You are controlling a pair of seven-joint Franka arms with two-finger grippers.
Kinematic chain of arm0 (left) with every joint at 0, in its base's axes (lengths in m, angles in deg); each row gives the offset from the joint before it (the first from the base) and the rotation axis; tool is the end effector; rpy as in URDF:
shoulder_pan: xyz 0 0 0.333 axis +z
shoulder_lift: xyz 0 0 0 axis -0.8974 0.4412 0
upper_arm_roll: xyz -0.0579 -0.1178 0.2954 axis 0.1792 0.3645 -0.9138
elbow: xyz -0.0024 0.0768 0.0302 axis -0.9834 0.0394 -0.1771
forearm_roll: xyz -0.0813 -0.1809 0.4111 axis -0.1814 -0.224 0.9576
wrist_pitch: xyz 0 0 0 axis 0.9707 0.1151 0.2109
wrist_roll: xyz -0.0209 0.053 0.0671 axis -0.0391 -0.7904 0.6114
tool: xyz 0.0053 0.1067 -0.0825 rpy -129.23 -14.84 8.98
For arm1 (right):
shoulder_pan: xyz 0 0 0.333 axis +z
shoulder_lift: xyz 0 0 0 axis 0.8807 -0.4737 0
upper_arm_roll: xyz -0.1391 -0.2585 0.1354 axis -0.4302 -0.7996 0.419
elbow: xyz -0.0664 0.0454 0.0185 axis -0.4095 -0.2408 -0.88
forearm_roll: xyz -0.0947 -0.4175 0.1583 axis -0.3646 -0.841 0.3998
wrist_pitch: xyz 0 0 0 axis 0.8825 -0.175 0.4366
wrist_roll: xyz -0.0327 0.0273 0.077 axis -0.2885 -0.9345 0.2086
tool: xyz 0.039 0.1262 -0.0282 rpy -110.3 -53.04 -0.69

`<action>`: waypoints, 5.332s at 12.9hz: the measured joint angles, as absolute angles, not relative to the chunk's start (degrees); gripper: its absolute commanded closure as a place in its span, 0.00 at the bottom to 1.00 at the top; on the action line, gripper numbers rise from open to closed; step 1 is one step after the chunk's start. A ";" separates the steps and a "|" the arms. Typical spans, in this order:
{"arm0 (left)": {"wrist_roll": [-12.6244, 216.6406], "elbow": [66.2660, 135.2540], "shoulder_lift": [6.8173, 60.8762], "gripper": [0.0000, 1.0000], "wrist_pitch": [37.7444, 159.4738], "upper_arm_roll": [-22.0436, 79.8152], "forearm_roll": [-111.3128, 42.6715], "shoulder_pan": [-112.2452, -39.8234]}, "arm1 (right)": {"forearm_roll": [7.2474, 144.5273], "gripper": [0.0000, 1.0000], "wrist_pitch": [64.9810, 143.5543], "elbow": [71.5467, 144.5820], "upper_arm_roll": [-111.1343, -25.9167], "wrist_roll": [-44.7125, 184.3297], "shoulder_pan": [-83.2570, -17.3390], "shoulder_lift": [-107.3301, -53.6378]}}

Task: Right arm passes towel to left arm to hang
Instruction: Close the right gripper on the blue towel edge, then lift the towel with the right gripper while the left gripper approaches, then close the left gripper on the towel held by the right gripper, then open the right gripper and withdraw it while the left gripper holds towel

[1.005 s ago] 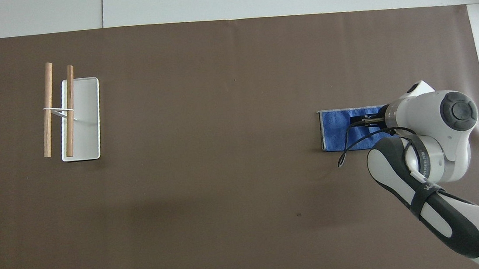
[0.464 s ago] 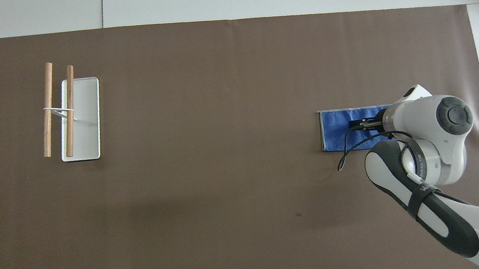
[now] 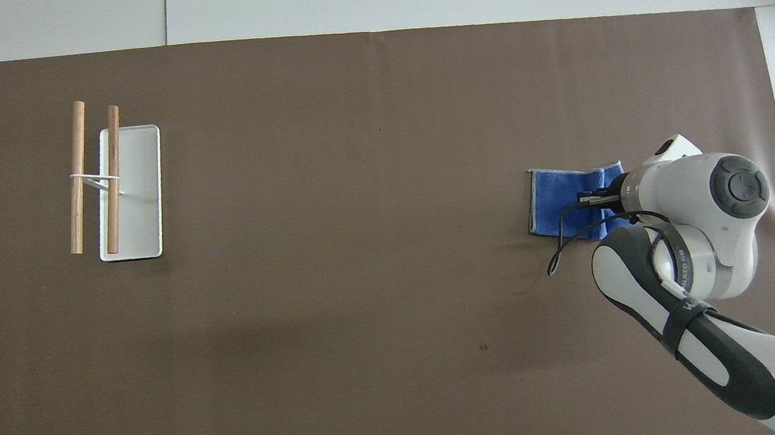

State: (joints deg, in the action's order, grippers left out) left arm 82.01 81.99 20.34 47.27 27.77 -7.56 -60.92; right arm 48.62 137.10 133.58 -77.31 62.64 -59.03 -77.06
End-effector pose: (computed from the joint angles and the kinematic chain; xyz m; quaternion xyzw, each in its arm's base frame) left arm 0.5939 0.0135 0.6335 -0.9994 0.0304 -0.0006 0.0146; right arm 0.6030 0.0108 0.2174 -0.9966 0.0057 -0.0806 0.0137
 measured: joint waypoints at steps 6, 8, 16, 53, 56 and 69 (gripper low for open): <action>82.01 81.99 20.34 0.00 47.27 27.77 -7.56 -60.92 | 49.29 1.00 130.33 127.57 -75.90 62.48 -57.12 -75.64; 82.01 81.99 20.34 0.00 47.27 27.77 -7.56 -60.92 | 52.55 1.00 124.65 123.46 -74.04 61.99 -57.01 -73.63; 82.01 81.99 20.34 0.00 47.27 27.77 -7.56 -60.92 | 75.36 1.00 118.81 113.14 -66.45 61.18 -56.83 -72.33; 176.09 110.36 10.38 1.00 85.82 29.38 -35.51 -83.01 | 137.44 1.00 117.65 111.90 -56.07 76.00 -51.65 -72.56; 174.27 110.36 10.38 1.00 85.89 29.38 -35.51 -83.01 | 137.44 1.00 117.65 111.91 -56.10 76.09 -51.67 -72.56; 142.69 110.63 10.38 1.00 81.97 28.42 -22.24 -81.37 | 106.14 0.00 125.57 112.52 -56.81 74.00 -54.83 -72.97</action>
